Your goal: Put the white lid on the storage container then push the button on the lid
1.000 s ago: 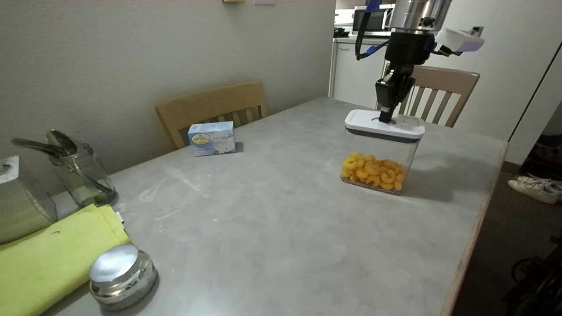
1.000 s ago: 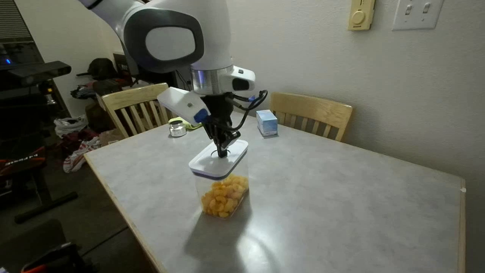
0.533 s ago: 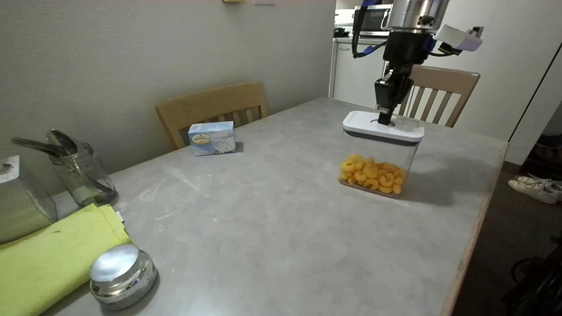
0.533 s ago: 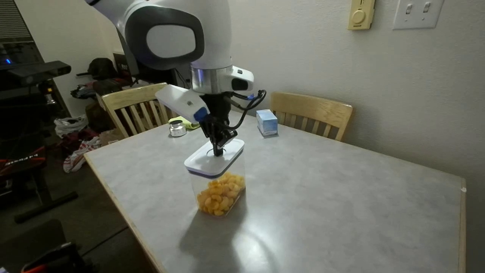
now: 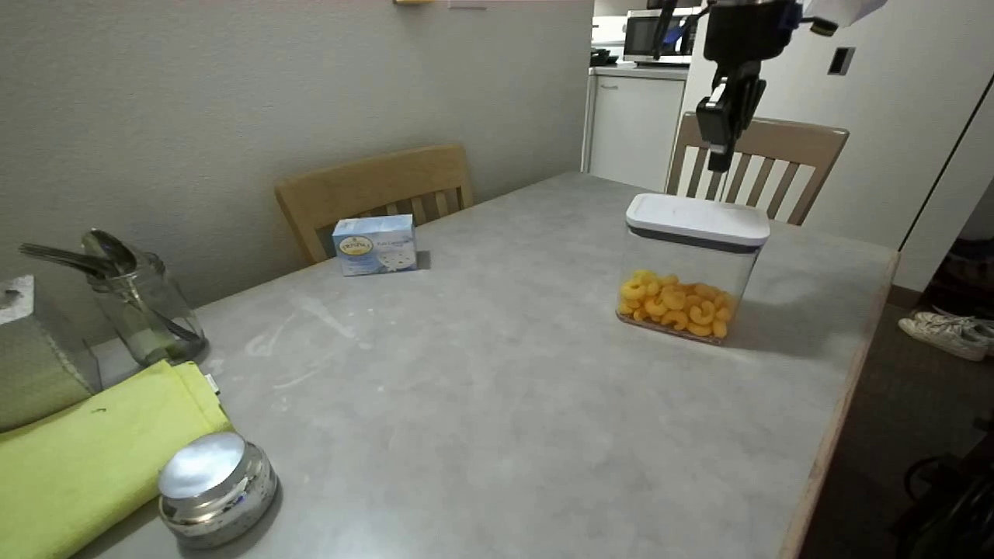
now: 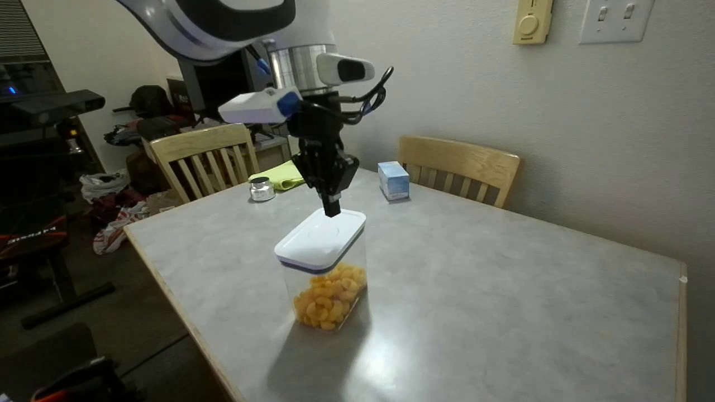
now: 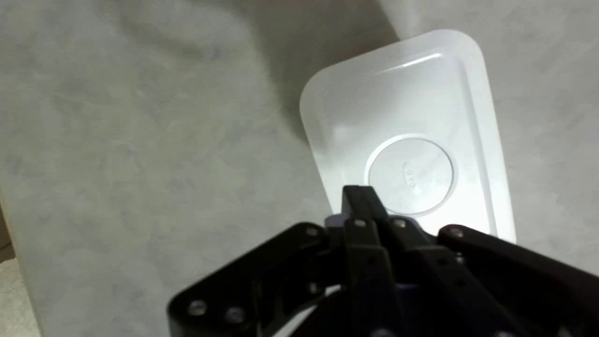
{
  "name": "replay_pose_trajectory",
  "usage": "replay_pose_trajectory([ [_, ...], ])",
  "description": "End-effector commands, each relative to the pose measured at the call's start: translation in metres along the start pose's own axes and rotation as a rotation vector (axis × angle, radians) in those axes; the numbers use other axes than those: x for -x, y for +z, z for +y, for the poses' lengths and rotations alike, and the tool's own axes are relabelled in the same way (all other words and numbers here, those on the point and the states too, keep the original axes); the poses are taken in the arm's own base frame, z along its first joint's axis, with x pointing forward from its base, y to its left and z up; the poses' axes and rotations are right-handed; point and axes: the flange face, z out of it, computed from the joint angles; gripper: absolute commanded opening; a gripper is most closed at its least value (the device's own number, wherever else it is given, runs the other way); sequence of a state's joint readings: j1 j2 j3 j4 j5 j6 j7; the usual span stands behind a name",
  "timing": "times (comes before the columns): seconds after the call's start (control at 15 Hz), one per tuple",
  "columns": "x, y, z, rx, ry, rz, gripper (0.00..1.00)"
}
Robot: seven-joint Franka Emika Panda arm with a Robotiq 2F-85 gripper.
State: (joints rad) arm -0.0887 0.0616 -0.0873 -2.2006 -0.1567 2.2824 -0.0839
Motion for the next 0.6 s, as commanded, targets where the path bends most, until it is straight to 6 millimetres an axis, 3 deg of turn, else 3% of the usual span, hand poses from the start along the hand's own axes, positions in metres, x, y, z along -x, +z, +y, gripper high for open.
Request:
replay_pose_trajectory([
  [0.0, -0.004, -0.031, 0.005, 0.036, -0.020, 0.002, 0.00],
  [0.07, -0.007, -0.036, 0.004, 0.021, -0.020, 0.012, 0.26],
  [0.13, -0.010, -0.040, 0.003, 0.003, -0.017, 0.021, 0.27],
  [0.53, -0.028, -0.024, -0.032, -0.212, -0.087, 0.087, 0.67],
])
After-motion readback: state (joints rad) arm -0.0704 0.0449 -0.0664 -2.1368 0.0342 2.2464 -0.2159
